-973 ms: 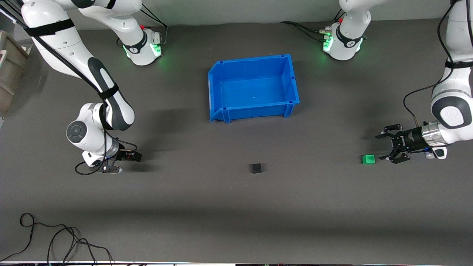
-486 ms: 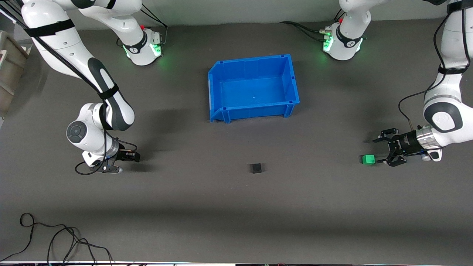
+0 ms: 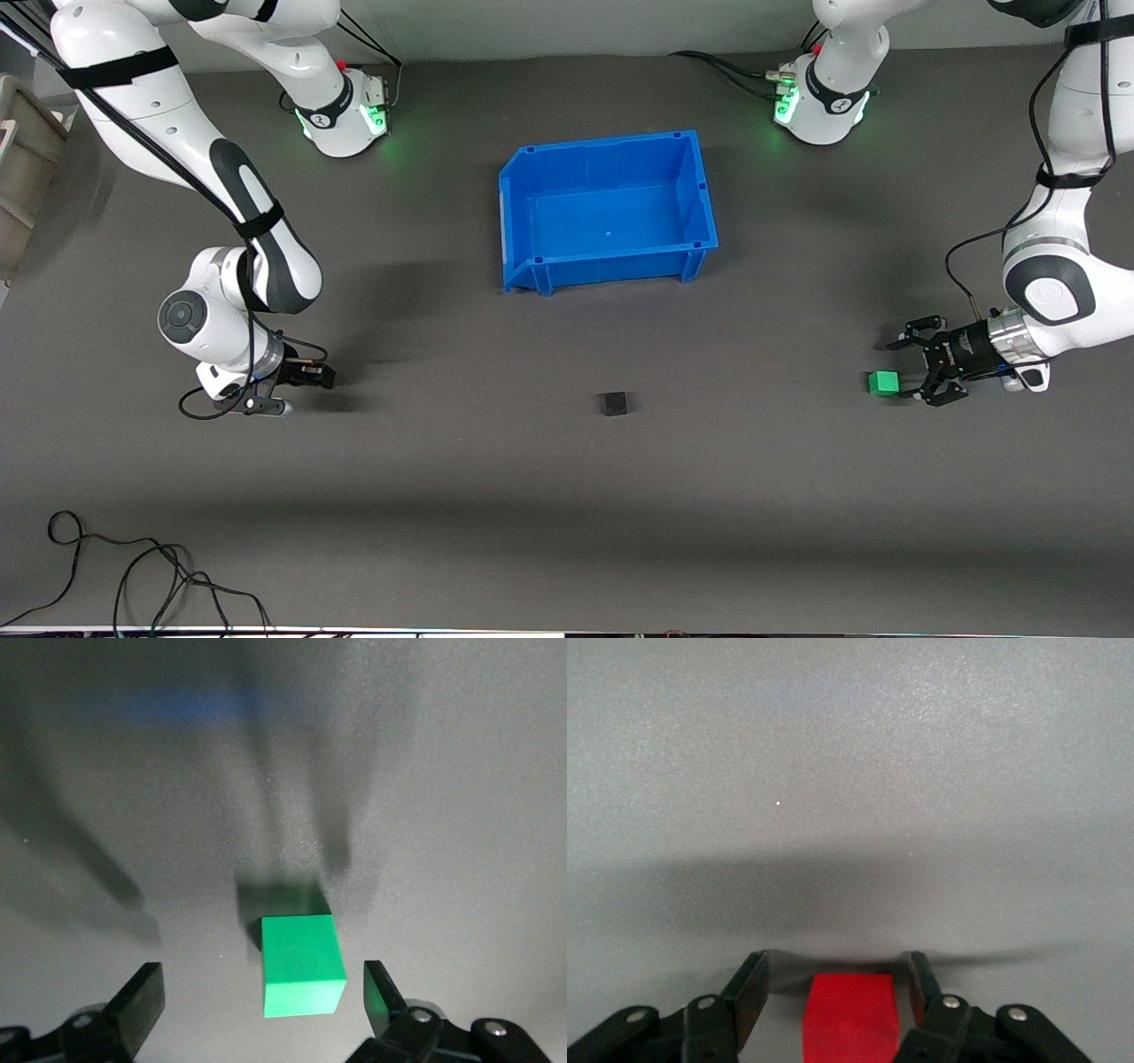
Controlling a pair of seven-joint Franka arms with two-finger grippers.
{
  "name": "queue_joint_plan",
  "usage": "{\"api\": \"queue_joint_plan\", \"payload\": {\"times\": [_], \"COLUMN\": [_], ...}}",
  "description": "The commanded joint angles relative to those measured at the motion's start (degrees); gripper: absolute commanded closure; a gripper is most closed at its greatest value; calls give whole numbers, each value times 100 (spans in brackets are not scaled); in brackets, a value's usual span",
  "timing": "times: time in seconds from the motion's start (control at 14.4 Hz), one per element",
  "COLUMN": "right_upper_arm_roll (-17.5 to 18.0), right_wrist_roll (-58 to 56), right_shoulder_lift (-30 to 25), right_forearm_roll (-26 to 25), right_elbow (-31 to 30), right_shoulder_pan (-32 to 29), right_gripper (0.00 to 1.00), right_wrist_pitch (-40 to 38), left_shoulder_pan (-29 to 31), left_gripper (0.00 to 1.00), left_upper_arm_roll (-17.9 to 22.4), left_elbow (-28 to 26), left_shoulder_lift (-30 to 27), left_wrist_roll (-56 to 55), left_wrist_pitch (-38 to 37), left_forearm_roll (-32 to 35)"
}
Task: Attach green and red cubes to black cube
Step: 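Close the right gripper on the red cube while the left gripper grasps the green cube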
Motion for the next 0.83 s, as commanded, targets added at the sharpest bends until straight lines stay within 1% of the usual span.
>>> {"api": "queue_joint_plan", "payload": {"times": [0.0, 0.42, 0.49, 0.56, 0.63, 0.69, 0.76], "right_upper_arm_roll": [-5, -5, -5, -5, -5, -5, -5], "right_wrist_roll": [29, 29, 29, 29, 29, 29, 29], "right_shoulder_lift": [28, 28, 28, 28, 28, 28, 28], "right_forearm_roll": [94, 94, 94, 94, 94, 94, 94], "right_elbow": [14, 14, 14, 5, 14, 5, 14], "right_shoulder_pan": [3, 3, 3, 3, 3, 3, 3], "right_gripper": [30, 38, 39, 39, 41, 44, 46], "right_wrist_pitch": [94, 85, 85, 94, 94, 85, 85], "left_shoulder_pan": [-57, -109, -92, -92, -100, -101, -92], "left_gripper": [0, 0, 0, 3, 10, 26, 36], "left_upper_arm_roll": [17, 8, -71, -115, -124, -133, -133], "left_elbow": [73, 144, 152, 152, 152, 152, 152], "left_shoulder_lift": [102, 208, 208, 217, 226, 243, 252], "left_wrist_roll": [113, 113, 122, 114, 113, 113, 113], "left_wrist_pitch": [159, 247, 256, 343, 396, 397, 397], "left_forearm_roll": [-147, -156, -156, -217, -270, -279, -279]}}
